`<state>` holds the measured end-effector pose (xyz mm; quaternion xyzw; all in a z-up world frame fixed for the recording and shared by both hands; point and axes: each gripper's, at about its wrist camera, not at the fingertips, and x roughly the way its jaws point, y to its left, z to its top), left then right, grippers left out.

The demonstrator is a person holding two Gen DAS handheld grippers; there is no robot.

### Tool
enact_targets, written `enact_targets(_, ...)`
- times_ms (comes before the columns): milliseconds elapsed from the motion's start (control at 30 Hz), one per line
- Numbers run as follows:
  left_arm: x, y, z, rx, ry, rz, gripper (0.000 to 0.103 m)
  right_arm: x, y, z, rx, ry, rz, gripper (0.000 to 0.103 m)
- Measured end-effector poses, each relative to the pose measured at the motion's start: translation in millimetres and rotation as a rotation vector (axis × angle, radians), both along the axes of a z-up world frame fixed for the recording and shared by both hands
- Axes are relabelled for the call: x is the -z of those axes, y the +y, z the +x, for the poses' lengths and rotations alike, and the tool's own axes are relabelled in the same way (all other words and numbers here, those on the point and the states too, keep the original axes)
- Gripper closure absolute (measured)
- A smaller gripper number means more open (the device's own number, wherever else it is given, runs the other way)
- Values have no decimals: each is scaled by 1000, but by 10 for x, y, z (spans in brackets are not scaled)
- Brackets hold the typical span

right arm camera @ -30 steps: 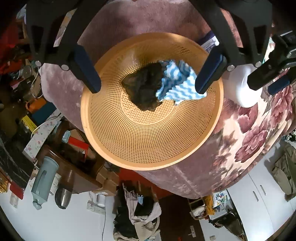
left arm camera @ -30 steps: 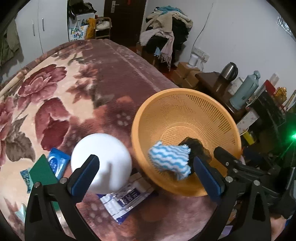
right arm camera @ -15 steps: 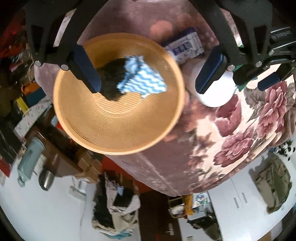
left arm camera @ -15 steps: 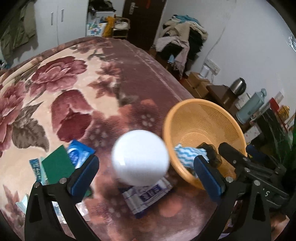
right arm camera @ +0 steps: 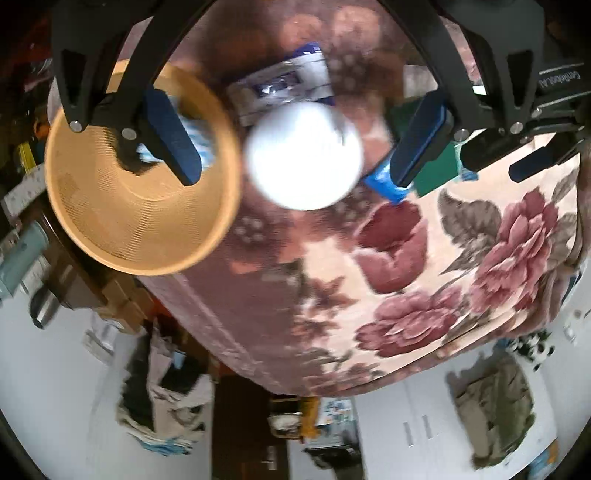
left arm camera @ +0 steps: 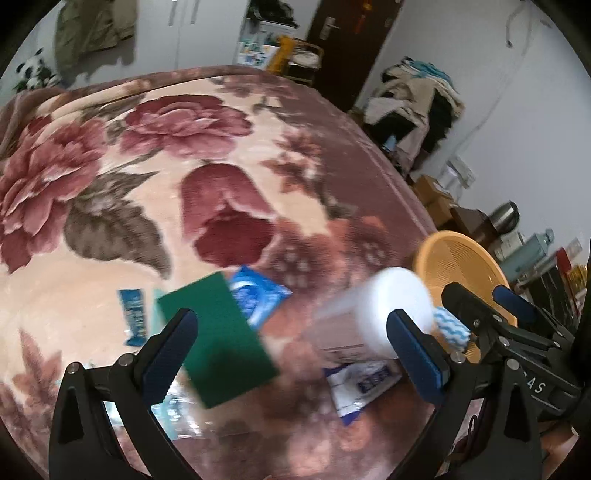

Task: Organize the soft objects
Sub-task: 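Move the right tool back to the green scouring pad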

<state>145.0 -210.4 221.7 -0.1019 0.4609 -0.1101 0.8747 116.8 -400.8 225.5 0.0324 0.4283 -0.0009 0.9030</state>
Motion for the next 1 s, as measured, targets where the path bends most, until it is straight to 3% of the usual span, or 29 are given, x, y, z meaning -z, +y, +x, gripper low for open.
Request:
enact_targets(300,265,878,-163,-130,56,-16,1,252,792,20,-155,50,-17,0)
enact_targets(533,478,1304,-272,-193,96,-37,1,463,1212,34,-241,99,-38,0)
enact_targets(1000,1121,1801,-290,-298,219,-69,1,1218,1506,242,-295,262,-43,0)
